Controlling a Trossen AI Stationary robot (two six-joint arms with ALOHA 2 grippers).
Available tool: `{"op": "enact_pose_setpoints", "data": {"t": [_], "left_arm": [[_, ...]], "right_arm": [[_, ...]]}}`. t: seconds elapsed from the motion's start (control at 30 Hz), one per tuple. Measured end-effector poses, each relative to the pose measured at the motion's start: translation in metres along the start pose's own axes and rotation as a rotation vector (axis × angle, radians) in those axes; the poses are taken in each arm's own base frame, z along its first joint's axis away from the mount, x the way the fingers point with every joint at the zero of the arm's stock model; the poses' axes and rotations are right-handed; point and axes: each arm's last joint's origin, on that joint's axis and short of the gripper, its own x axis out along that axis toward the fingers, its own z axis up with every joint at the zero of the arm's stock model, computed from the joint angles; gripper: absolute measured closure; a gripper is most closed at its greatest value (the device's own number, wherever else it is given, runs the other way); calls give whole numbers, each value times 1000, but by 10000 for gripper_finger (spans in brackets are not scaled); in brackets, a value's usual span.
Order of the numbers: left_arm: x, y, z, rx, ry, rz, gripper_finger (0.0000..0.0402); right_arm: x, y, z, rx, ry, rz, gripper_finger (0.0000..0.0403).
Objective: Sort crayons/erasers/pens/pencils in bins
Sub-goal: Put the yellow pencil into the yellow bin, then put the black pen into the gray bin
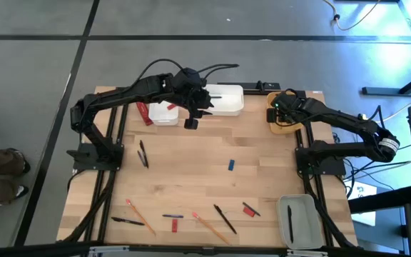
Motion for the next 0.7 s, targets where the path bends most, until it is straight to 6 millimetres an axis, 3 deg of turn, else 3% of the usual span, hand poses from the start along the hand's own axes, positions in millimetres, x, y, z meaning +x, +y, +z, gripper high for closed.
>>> {"op": "enact_pose_setpoints", "data": {"t": [0.27, 0.53, 0.7], "left_arm": [[0, 0, 0, 0, 0, 0, 280], [0, 0, -1, -1, 6, -3, 280], [0, -2, -3, -8, 36, -17, 280]], "right_arm": [[0, 0, 0, 1, -4, -3, 262], [-13, 4, 11, -13, -28, 38, 256], [-30, 10, 20, -109, 24, 177, 256]]}}
